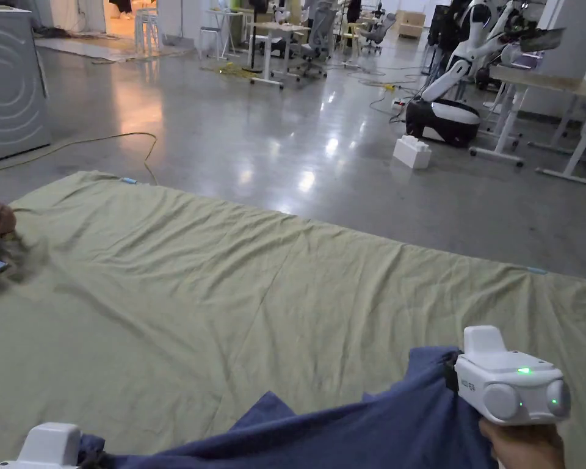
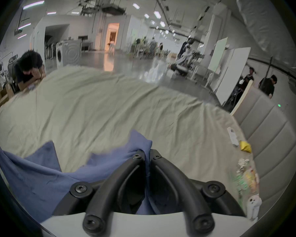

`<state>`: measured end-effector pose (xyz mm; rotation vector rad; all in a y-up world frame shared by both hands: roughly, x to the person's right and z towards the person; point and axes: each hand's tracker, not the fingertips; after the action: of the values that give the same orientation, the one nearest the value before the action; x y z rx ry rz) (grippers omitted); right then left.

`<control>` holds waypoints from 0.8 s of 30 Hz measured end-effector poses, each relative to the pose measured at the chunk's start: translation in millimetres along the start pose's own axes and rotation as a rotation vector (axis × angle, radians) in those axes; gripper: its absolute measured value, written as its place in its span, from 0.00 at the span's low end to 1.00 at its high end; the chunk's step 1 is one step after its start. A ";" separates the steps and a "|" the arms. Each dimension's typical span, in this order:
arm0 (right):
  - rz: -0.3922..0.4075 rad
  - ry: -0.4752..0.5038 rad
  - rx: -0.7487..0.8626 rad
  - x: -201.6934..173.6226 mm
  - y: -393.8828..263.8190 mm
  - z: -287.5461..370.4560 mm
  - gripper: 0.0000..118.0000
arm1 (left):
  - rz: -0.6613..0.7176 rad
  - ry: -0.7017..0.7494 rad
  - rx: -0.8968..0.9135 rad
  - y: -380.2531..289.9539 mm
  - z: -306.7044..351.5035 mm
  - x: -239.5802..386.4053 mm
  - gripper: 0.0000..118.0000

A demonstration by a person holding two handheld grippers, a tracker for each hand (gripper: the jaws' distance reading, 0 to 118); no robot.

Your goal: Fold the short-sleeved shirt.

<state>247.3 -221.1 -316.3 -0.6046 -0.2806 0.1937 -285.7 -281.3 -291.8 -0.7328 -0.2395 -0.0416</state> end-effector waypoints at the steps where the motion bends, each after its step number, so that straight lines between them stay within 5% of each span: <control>1: -0.014 -0.014 0.023 9.8 7.9 15.2 0.04 | 0.005 -0.018 0.037 6.9 5.3 2.6 0.05; 13: -0.124 -0.207 0.340 114.0 78.3 182.3 0.04 | -0.002 -0.165 0.312 154.6 45.2 48.2 0.05; 24: -0.208 -0.325 0.424 173.0 108.8 237.8 0.04 | -0.056 -0.197 0.455 299.7 91.9 108.9 0.05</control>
<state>325.2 37.9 -157.6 -0.1185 -0.5953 0.1443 -162.1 7.9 -397.8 -0.2756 -0.4412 0.0324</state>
